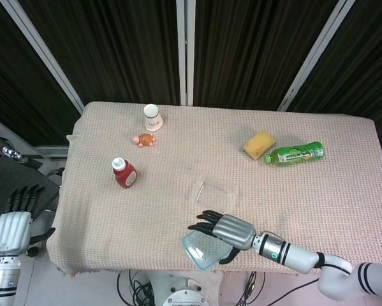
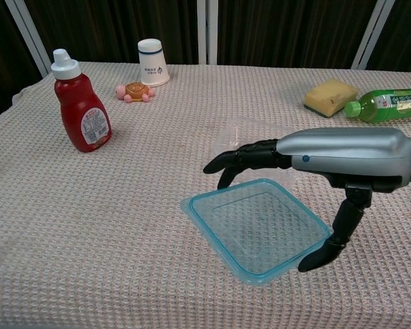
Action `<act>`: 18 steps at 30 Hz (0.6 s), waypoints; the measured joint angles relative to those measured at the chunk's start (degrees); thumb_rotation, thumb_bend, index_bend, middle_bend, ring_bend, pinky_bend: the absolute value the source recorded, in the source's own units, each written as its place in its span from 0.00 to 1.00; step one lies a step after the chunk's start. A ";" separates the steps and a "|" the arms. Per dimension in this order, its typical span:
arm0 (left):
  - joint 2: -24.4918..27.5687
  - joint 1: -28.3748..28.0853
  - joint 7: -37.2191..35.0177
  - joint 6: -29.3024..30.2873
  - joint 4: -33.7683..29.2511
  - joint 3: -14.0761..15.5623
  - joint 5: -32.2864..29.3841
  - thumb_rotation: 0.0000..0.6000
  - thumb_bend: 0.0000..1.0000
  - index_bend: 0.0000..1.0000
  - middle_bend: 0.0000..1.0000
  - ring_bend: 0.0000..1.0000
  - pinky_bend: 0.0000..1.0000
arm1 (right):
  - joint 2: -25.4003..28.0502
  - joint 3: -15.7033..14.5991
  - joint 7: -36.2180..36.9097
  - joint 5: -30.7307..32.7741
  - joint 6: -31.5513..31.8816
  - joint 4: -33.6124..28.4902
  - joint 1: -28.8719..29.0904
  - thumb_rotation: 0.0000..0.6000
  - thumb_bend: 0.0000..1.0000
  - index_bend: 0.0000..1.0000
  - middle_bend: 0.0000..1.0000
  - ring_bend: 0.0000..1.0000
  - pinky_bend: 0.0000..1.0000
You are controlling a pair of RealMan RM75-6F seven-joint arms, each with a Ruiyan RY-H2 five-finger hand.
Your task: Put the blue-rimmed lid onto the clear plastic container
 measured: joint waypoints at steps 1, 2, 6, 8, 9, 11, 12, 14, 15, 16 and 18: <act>-0.02 0.01 -0.08 -0.01 0.06 -0.01 -0.03 1.00 0.00 0.11 0.06 0.00 0.00 | -0.81 0.16 0.20 0.43 -0.41 1.01 0.36 1.00 0.08 0.07 0.38 0.03 0.00; -0.04 0.02 -0.16 -0.01 0.14 -0.01 -0.03 1.00 0.00 0.11 0.06 0.00 0.00 | -1.81 0.39 0.39 1.05 -0.95 2.33 0.82 1.00 0.08 0.07 0.38 0.03 0.00; -0.08 0.14 -0.54 0.05 0.45 0.01 -0.06 1.00 0.00 0.11 0.06 0.00 0.00 | -3.64 1.11 -0.39 2.99 -1.64 5.72 1.59 1.00 0.08 0.07 0.39 0.02 0.00; -0.09 0.25 -0.70 0.08 0.59 0.04 -0.20 1.00 0.00 0.11 0.06 0.00 0.00 | -3.71 1.32 -1.65 4.25 -1.53 6.45 1.48 1.00 0.08 0.07 0.39 0.02 0.00; -0.10 0.31 -0.78 0.07 0.66 0.06 -0.29 1.00 0.00 0.11 0.06 0.00 0.00 | -3.57 1.37 -2.23 4.86 -1.44 6.67 1.36 1.00 0.08 0.07 0.39 0.02 0.00; -0.18 0.37 -0.89 0.02 0.76 0.10 -0.36 1.00 0.00 0.11 0.06 0.00 0.00 | -2.91 1.46 -3.68 6.18 -1.18 7.10 0.93 1.00 0.08 0.07 0.39 0.02 0.00; -0.25 0.38 -0.97 -0.03 0.82 0.12 -0.38 1.00 0.00 0.11 0.06 0.00 0.00 | -2.55 1.48 -4.25 6.74 -1.08 7.24 0.70 1.00 0.08 0.07 0.39 0.03 0.00; -0.34 0.35 -1.03 -0.14 0.89 0.15 -0.36 1.00 0.00 0.11 0.06 0.00 0.00 | -1.60 1.48 -5.18 8.09 -0.98 7.42 0.19 1.00 0.08 0.07 0.39 0.03 0.00; -0.38 0.33 -1.03 -0.23 0.93 0.16 -0.38 1.00 0.00 0.11 0.06 0.00 0.00 | -1.13 1.47 -5.55 8.66 -0.98 7.45 0.00 1.00 0.08 0.07 0.39 0.03 0.00; -0.40 0.30 -1.02 -0.30 0.93 0.16 -0.40 1.00 0.00 0.11 0.06 0.00 0.00 | -0.64 1.45 -5.98 9.20 -0.98 7.48 -0.20 1.00 0.08 0.07 0.39 0.03 0.00; -0.37 0.24 -0.99 -0.40 0.90 0.13 -0.43 1.00 0.00 0.11 0.06 0.00 0.00 | 0.41 1.39 -7.06 10.21 -0.88 7.36 -0.68 1.00 0.08 0.07 0.39 0.02 0.00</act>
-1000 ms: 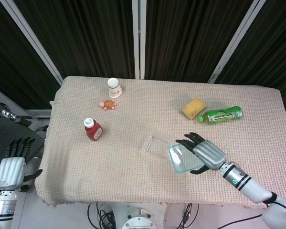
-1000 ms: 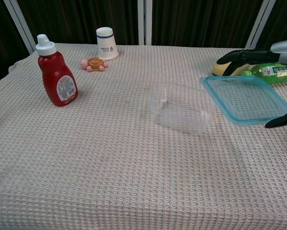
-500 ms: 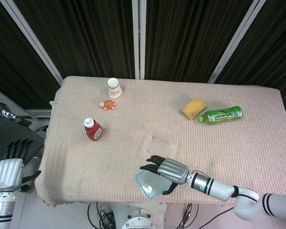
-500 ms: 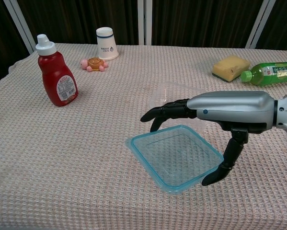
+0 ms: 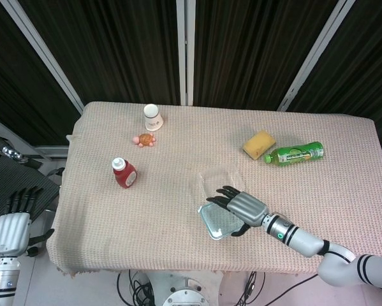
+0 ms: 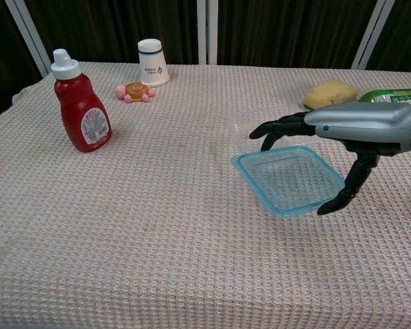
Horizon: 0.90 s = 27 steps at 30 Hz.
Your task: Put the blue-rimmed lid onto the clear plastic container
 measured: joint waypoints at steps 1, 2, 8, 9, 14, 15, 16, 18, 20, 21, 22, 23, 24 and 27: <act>0.03 -0.03 0.06 -0.01 -0.03 -0.03 -0.01 1.00 0.00 0.11 0.06 0.00 0.00 | 0.44 -0.06 -0.28 0.19 0.14 -0.23 -0.19 1.00 0.08 0.07 0.39 0.02 0.00; 0.07 -0.04 0.10 -0.02 -0.09 -0.06 0.00 1.00 0.00 0.11 0.06 0.00 0.00 | 0.98 -0.18 -0.39 0.20 0.46 -0.75 -0.39 1.00 0.08 0.07 0.39 0.02 0.00; 0.40 -0.14 0.56 0.01 -0.66 -0.22 0.00 1.00 0.00 0.11 0.06 0.00 0.00 | 5.09 -1.27 0.82 -3.11 4.46 -6.04 -1.16 1.00 0.08 0.07 0.39 0.02 0.00; 0.43 -0.23 0.68 -0.08 -0.77 -0.24 0.04 1.00 0.00 0.11 0.06 0.00 0.00 | 6.09 -1.27 1.07 -3.56 5.11 -6.97 -1.18 1.00 0.08 0.07 0.39 0.02 0.00; 0.50 -0.66 1.35 -0.53 -1.14 -0.20 0.42 1.00 0.00 0.11 0.06 0.00 0.00 | 11.00 1.07 -0.89 -1.65 4.71 -9.42 0.13 1.00 0.08 0.07 0.39 0.02 0.00; 0.49 -0.66 1.50 -0.51 -1.28 -0.19 0.45 1.00 0.00 0.11 0.06 0.00 0.00 | 11.31 1.71 -2.05 -0.46 3.77 -9.50 0.60 1.00 0.08 0.07 0.39 0.02 0.00; 0.48 -0.62 1.55 -0.45 -1.36 -0.19 0.39 1.00 0.00 0.11 0.06 0.00 0.00 | 11.55 2.36 -3.37 0.90 2.62 -9.52 1.14 1.00 0.09 0.07 0.38 0.02 0.00; 0.44 -0.49 1.66 -0.34 -1.54 -0.23 0.09 1.00 0.00 0.11 0.06 0.00 0.00 | 11.84 3.79 -6.91 4.09 -0.53 -9.31 2.57 1.00 0.09 0.07 0.38 0.02 0.00; 0.40 -0.41 1.85 -0.34 -1.70 -0.25 -0.19 1.00 0.00 0.11 0.06 0.00 0.00 | 11.78 5.01 -10.54 7.33 -3.94 -8.70 4.14 1.00 0.09 0.07 0.38 0.02 0.00; 0.40 -0.40 1.99 -0.42 -1.81 -0.25 -0.30 1.00 0.00 0.11 0.06 0.00 0.00 | 11.63 5.47 -11.94 8.73 -5.38 -8.27 4.83 1.00 0.09 0.07 0.37 0.02 0.00; 0.40 -0.42 2.12 -0.48 -1.90 -0.26 -0.37 1.00 0.00 0.11 0.06 0.00 0.00 | 11.39 5.90 -13.15 10.09 -6.70 -7.72 5.51 1.00 0.09 0.07 0.37 0.01 0.00; 0.41 -0.44 2.25 -0.54 -1.99 -0.28 -0.43 1.00 0.00 0.11 0.06 0.00 0.00 | 10.88 6.43 -14.46 11.79 -8.24 -6.78 6.38 1.00 0.09 0.07 0.37 0.01 0.00; 0.41 -0.47 2.38 -0.56 -2.11 -0.32 -0.48 1.00 0.00 0.11 0.06 0.00 0.00 | 10.36 6.80 -15.17 12.91 -9.14 -5.94 6.94 1.00 0.09 0.07 0.36 0.01 0.00; 0.45 -0.53 2.74 -0.64 -2.44 -0.43 -0.73 1.00 0.00 0.11 0.06 0.00 0.00 | 7.81 7.85 -16.16 15.35 -11.07 -2.88 8.50 1.00 0.09 0.07 0.36 0.01 0.00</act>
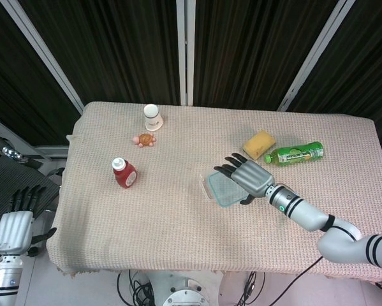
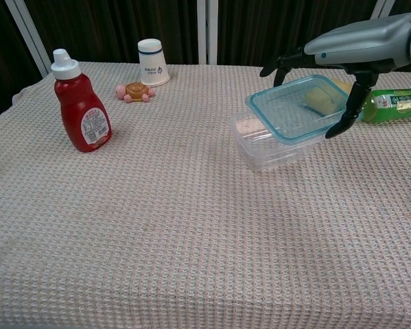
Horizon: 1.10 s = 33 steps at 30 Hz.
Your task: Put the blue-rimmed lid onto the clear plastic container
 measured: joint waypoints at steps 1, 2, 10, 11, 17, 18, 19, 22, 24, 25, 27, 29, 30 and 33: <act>0.02 -0.01 0.13 -0.02 -0.11 -0.02 -0.08 1.00 0.00 0.11 0.06 0.00 0.00 | -0.82 0.24 -0.05 0.35 -0.51 0.90 0.43 1.00 0.09 0.07 0.36 0.01 0.00; 0.05 -0.01 0.27 -0.05 -0.21 -0.04 -0.17 1.00 0.00 0.11 0.06 0.00 0.00 | -1.90 0.49 -0.04 0.61 -1.13 2.08 0.99 1.00 0.09 0.07 0.35 0.01 0.00; -0.04 0.17 0.84 0.03 -0.63 -0.19 -0.94 1.00 0.00 0.11 0.06 0.00 0.00 | -6.94 1.18 0.95 1.73 -4.74 8.07 3.90 1.00 0.09 0.05 0.32 0.00 0.00; -0.05 0.20 0.79 -0.03 -0.59 -0.17 -1.05 1.00 0.00 0.11 0.06 0.00 0.00 | -7.43 1.23 1.19 2.16 -5.08 8.65 4.13 1.00 0.09 0.05 0.32 0.00 0.00; -0.17 0.27 0.57 0.09 -0.29 -0.19 -1.02 1.00 0.00 0.11 0.06 0.00 0.00 | -8.74 1.21 2.58 3.76 -6.11 9.92 4.41 1.00 0.09 0.04 0.31 0.00 0.00; -0.22 0.26 0.51 0.09 -0.25 -0.18 -1.00 1.00 0.00 0.11 0.06 0.00 0.00 | -9.01 1.21 2.75 3.83 -6.15 10.15 4.43 1.00 0.09 0.04 0.31 0.00 0.00; -0.26 0.26 0.44 0.08 -0.20 -0.17 -0.98 1.00 0.00 0.11 0.06 0.00 0.00 | -9.27 1.20 2.95 3.86 -6.17 10.31 4.46 1.00 0.09 0.04 0.31 0.00 0.00; -0.36 0.29 0.25 0.05 0.00 -0.12 -0.98 1.00 0.00 0.11 0.06 0.00 0.00 | -9.84 1.10 3.25 3.91 -6.26 10.91 4.56 1.00 0.09 0.04 0.31 0.00 0.00; -0.38 0.36 0.08 0.14 0.14 -0.11 -0.99 1.00 0.00 0.11 0.06 0.00 0.00 | -10.07 1.02 3.52 4.13 -6.48 11.24 4.61 1.00 0.09 0.03 0.30 0.00 0.00; -0.38 0.40 0.00 0.23 0.21 -0.12 -0.99 1.00 0.00 0.11 0.06 0.00 0.00 | -10.15 0.98 3.63 4.20 -6.57 11.39 4.63 1.00 0.09 0.03 0.30 0.00 0.00; -0.37 0.48 -0.15 0.37 0.32 -0.14 -0.97 1.00 0.00 0.11 0.06 0.00 0.00 | -10.42 0.83 3.67 4.27 -6.77 11.94 4.70 1.00 0.09 0.03 0.30 0.00 0.00; -0.37 0.49 -0.20 0.34 0.38 -0.14 -0.97 1.00 0.00 0.11 0.06 0.00 0.00 | -10.79 0.68 3.67 4.32 -6.97 12.48 4.81 1.00 0.09 0.03 0.30 0.00 0.00; -0.40 0.47 -0.22 0.31 0.41 -0.14 -0.95 1.00 0.00 0.11 0.06 0.00 0.00 | -10.95 0.63 3.72 4.33 -7.06 12.64 4.87 1.00 0.09 0.03 0.30 0.00 0.00; -0.54 0.46 -0.28 0.22 0.53 -0.13 -1.01 1.00 0.00 0.11 0.06 0.00 0.00 | -11.27 0.52 3.87 4.28 -7.16 13.09 4.98 1.00 0.09 0.03 0.30 0.00 0.00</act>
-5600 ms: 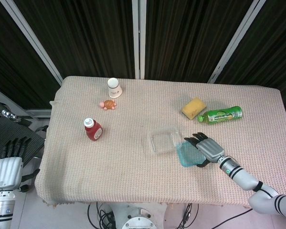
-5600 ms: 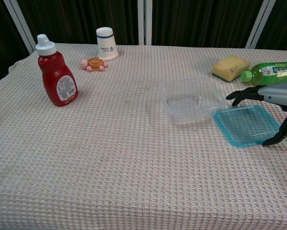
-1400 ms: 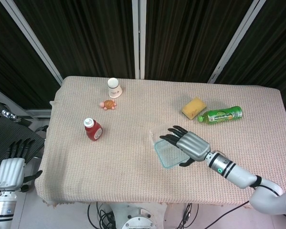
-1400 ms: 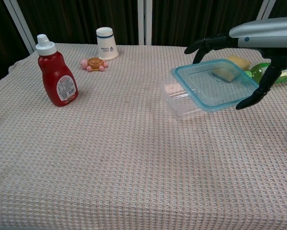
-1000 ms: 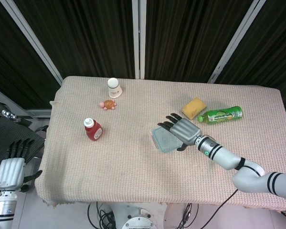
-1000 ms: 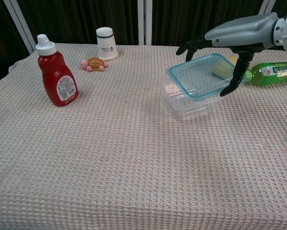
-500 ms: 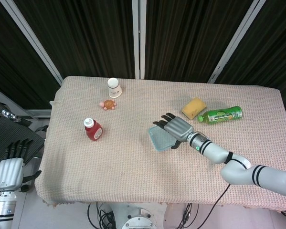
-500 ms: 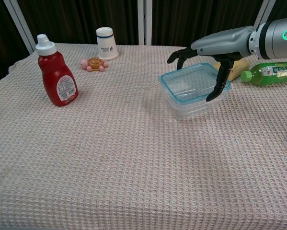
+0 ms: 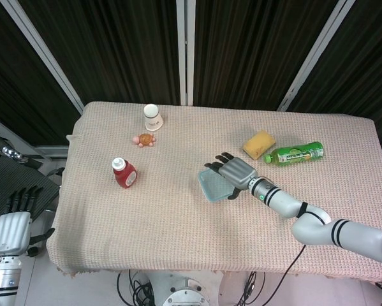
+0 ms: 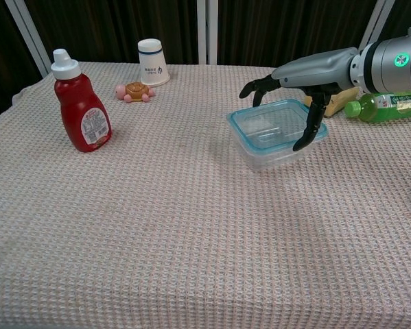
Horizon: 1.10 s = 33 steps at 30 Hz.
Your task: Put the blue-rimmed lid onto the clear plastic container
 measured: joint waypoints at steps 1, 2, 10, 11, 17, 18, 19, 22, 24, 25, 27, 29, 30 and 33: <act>-0.02 0.00 0.01 -0.03 0.03 0.00 -0.04 1.00 0.00 0.11 0.06 0.00 0.00 | -0.08 -0.02 0.07 -0.01 -0.05 0.13 0.04 1.00 0.09 0.03 0.30 0.00 0.00; -0.04 0.02 -0.01 -0.04 0.05 0.00 -0.09 1.00 0.00 0.11 0.06 0.00 0.00 | -0.18 -0.06 0.11 -0.03 -0.10 0.30 0.09 1.00 0.09 0.03 0.30 0.00 0.00; -0.04 0.04 -0.04 -0.10 0.07 0.01 -0.13 1.00 0.00 0.11 0.06 0.00 0.00 | -0.61 -0.10 0.45 -0.20 -0.24 0.98 0.42 1.00 0.09 0.02 0.29 0.00 0.00; -0.04 0.06 -0.04 -0.06 0.06 0.00 -0.13 1.00 0.00 0.11 0.06 0.00 0.00 | -0.65 -0.07 0.51 -0.22 -0.23 1.05 0.46 1.00 0.09 0.02 0.29 0.00 0.00; -0.04 0.16 -0.03 -0.01 0.04 0.03 -0.20 1.00 0.00 0.10 0.06 0.00 0.00 | -0.87 -0.05 0.75 -0.32 -0.34 1.51 0.71 1.00 0.09 0.00 0.27 0.00 0.00; -0.06 0.17 -0.02 -0.02 0.05 0.04 -0.22 1.00 0.00 0.11 0.06 0.00 0.00 | -0.92 -0.05 0.79 -0.38 -0.34 1.57 0.75 1.00 0.09 0.00 0.27 0.00 0.00; -0.08 0.19 -0.01 -0.01 0.06 0.04 -0.23 1.00 0.00 0.11 0.06 0.00 0.00 | -0.94 -0.04 0.85 -0.42 -0.33 1.63 0.78 1.00 0.09 0.00 0.27 0.00 0.00; -0.06 0.20 0.04 -0.03 0.00 0.04 -0.29 1.00 0.00 0.10 0.06 0.00 0.00 | -0.99 -0.01 1.04 -0.50 -0.43 1.81 0.93 1.00 0.09 0.00 0.25 0.00 0.00; -0.02 0.21 0.10 -0.03 -0.05 0.04 -0.28 1.00 0.00 0.10 0.06 0.00 0.00 | -1.02 -0.05 1.11 -0.52 -0.69 1.95 1.06 1.00 0.09 0.00 0.24 0.00 0.00; -0.03 0.22 0.13 0.01 -0.07 0.02 -0.29 1.00 0.00 0.10 0.06 0.00 0.00 | -1.03 -0.09 1.10 -0.55 -0.83 2.04 1.15 1.00 0.09 0.00 0.23 0.00 0.00; -0.04 0.25 0.15 0.03 -0.10 0.02 -0.31 1.00 0.00 0.10 0.06 0.00 0.00 | -1.12 -0.20 0.94 -0.65 -0.94 2.26 1.29 1.00 0.09 0.00 0.21 0.00 0.00; -0.03 0.29 0.17 0.00 -0.10 0.04 -0.39 1.00 0.00 0.10 0.06 0.00 0.00 | -1.23 -0.25 0.98 -0.68 -0.92 2.39 1.31 1.00 0.09 0.00 0.19 0.00 0.00; -0.03 0.31 0.17 0.01 -0.10 0.04 -0.42 1.00 0.00 0.10 0.06 0.00 0.00 | -1.24 -0.28 1.02 -0.72 -0.90 2.40 1.30 1.00 0.09 0.00 0.18 0.00 0.00; -0.02 0.34 0.10 -0.01 -0.11 0.05 -0.46 1.00 0.00 0.10 0.06 0.00 0.00 | -1.12 -0.45 0.96 -0.90 -0.85 2.33 1.29 1.00 0.09 0.00 0.15 0.00 0.00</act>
